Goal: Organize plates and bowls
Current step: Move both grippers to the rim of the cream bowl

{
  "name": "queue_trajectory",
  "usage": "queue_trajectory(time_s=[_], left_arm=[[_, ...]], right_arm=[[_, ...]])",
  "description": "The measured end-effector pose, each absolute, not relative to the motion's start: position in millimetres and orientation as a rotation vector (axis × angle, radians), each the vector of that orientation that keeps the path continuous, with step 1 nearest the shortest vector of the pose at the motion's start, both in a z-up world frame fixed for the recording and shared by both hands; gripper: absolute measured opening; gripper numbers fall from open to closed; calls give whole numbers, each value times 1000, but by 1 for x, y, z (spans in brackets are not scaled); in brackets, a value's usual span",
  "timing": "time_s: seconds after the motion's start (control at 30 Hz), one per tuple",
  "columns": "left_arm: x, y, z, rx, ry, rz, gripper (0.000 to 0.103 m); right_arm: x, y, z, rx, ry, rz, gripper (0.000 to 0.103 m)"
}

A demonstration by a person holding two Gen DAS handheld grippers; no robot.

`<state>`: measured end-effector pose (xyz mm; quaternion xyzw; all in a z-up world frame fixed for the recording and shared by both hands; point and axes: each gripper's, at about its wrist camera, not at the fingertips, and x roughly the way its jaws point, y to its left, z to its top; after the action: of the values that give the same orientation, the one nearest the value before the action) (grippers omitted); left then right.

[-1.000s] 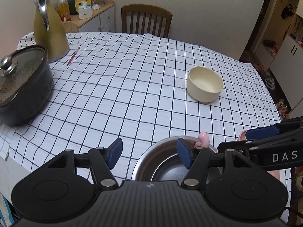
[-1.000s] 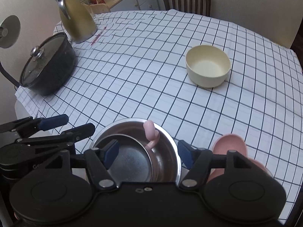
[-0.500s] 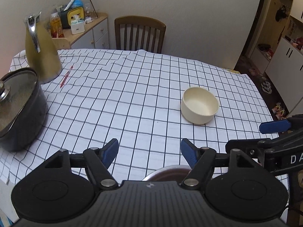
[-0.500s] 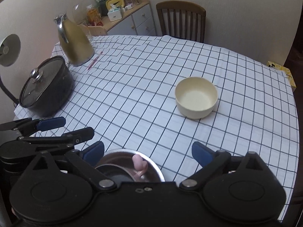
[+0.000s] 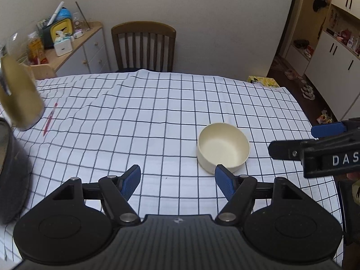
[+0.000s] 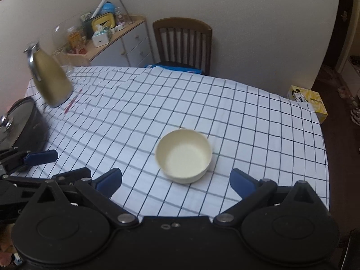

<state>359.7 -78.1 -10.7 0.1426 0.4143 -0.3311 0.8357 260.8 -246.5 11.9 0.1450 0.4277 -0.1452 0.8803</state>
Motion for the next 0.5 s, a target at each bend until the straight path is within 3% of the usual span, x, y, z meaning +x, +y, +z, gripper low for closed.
queue_trajectory(time_s=[0.5], left_arm=[[408,-164,-72,369,967,-766,72]], right_arm=[[311,-317,-41,401,961,-445,95]])
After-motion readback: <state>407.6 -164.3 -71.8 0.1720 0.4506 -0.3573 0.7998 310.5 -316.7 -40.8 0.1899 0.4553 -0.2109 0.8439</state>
